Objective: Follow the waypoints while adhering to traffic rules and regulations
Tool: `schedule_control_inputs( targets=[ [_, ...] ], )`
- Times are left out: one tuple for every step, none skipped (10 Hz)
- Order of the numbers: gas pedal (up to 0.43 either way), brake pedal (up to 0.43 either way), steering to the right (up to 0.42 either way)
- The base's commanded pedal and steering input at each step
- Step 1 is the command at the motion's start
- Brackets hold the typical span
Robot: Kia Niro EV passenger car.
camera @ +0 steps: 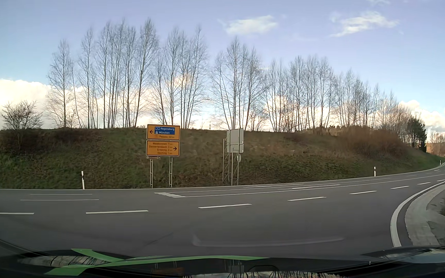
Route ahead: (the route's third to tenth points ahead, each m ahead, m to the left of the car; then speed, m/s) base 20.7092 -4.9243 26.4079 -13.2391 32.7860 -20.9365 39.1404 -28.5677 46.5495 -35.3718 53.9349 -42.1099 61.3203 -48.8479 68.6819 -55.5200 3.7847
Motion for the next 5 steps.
schedule_control_inputs(
  targets=[
    [0.0,0.152,0.128],
    [0.0,0.159,0.128],
    [0.0,0.165,0.128],
    [0.0,0.165,0.128],
    [0.0,0.165,0.128]
  ],
)
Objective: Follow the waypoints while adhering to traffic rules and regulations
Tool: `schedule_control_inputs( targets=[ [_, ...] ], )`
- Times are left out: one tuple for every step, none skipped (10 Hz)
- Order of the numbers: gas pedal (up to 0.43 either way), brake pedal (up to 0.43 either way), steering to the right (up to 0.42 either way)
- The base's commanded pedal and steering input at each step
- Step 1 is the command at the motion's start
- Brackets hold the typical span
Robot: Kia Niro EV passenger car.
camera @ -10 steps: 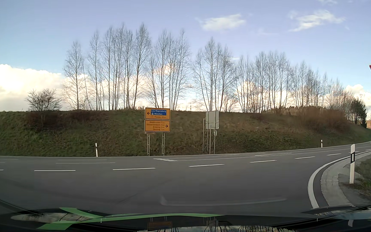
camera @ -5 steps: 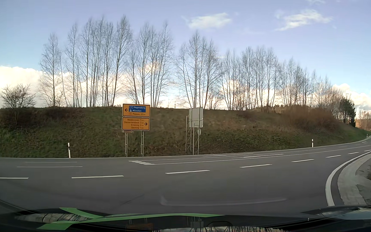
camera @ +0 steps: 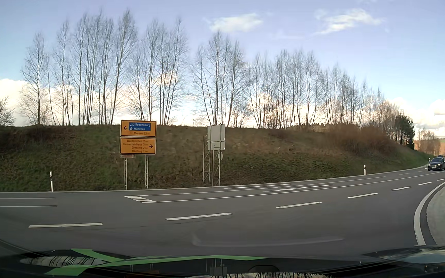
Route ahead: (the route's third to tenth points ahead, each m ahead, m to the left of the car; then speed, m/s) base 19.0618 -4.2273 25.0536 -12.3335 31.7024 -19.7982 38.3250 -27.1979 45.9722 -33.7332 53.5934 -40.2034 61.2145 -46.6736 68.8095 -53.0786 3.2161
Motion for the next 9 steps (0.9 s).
schedule_control_inputs(
  targets=[
    [0.0,0.189,0.127],
    [0.0,0.195,0.127],
    [0.0,0.195,0.126],
    [0.0,0.195,0.123],
    [0.0,0.195,0.121],
    [0.0,0.195,0.121],
    [0.0,0.195,0.121],
    [0.0,0.195,0.121],
    [0.0,0.189,0.122]
  ],
)
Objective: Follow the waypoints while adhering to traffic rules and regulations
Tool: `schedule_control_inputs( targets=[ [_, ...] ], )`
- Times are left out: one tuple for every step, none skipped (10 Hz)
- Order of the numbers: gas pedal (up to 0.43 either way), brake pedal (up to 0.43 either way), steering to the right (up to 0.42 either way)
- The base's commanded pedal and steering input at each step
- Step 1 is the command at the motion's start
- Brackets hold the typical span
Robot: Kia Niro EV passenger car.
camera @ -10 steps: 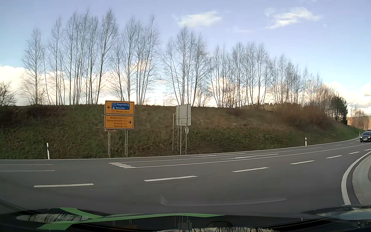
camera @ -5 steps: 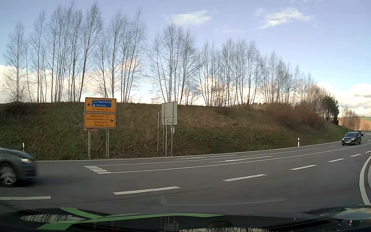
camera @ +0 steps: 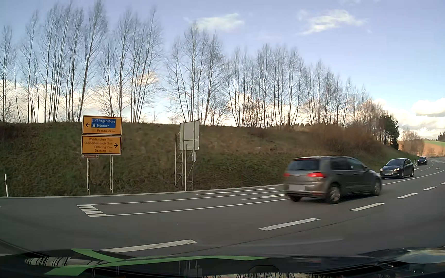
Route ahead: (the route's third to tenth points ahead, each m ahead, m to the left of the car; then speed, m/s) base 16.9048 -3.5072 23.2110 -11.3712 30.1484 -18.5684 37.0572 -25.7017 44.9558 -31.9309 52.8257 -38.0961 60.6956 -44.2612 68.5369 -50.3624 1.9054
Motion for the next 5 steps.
schedule_control_inputs(
  targets=[
    [0.0,0.195,0.123],
    [0.0,0.189,0.125],
    [0.0,0.195,0.127],
    [0.0,0.195,0.128],
    [0.0,0.195,0.128]
  ],
)
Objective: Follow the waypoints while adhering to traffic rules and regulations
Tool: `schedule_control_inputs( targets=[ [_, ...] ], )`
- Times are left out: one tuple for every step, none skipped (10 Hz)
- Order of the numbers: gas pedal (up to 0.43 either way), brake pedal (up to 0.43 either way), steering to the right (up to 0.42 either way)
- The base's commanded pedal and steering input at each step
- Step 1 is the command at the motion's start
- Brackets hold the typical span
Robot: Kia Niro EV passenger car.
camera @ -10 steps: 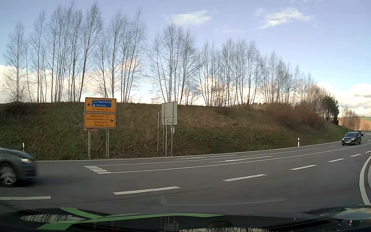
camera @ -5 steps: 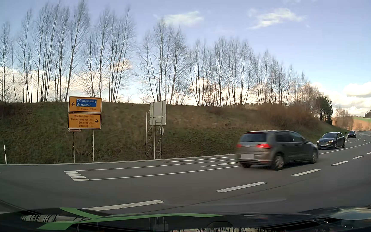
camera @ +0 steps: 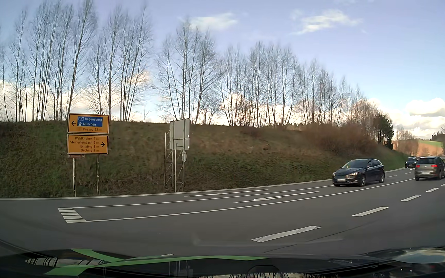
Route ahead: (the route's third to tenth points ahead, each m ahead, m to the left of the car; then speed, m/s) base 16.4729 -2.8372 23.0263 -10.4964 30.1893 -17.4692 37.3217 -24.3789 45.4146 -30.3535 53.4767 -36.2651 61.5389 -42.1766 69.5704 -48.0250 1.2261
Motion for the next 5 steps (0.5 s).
schedule_control_inputs(
  targets=[
    [0.0,0.201,0.125],
    [0.0,0.201,0.12],
    [0.0,0.201,0.119],
    [0.0,0.22,0.119],
    [0.0,0.232,0.119]
  ],
)
